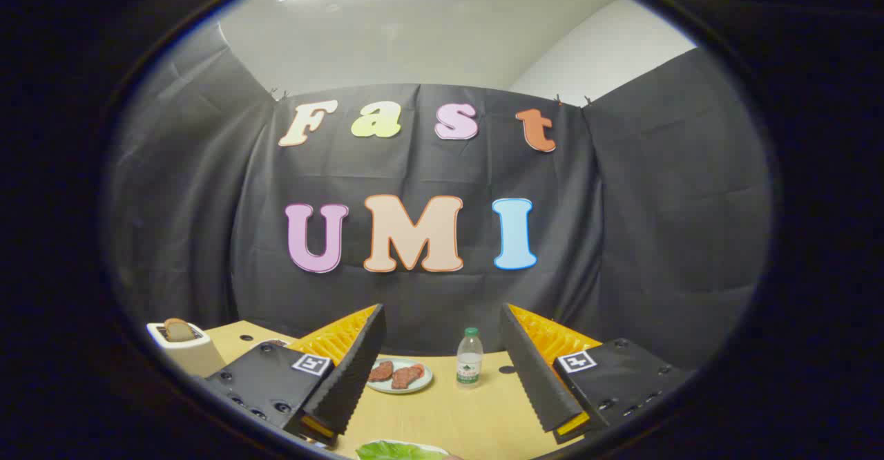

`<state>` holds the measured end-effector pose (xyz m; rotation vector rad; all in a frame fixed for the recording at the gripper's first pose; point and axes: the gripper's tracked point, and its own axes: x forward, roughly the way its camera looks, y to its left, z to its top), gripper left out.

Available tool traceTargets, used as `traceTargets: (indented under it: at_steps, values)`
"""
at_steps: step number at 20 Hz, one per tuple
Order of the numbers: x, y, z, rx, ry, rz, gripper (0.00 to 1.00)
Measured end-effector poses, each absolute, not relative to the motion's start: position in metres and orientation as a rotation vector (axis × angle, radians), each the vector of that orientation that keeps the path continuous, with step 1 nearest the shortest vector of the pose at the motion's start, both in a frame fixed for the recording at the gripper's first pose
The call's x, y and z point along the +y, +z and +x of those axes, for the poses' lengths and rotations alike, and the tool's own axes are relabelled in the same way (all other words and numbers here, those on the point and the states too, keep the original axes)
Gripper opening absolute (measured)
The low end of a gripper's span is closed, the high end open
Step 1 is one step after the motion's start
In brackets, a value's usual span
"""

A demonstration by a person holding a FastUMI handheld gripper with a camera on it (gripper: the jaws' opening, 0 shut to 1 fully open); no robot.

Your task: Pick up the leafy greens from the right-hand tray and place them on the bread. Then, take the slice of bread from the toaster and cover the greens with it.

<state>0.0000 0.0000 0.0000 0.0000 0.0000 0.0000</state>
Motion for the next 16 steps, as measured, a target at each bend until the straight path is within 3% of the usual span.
traceTargets:
  at_steps: [16]
  values:
    - [-0.014, -0.012, -0.032, 0.030, -0.015, -0.074, 1.00]
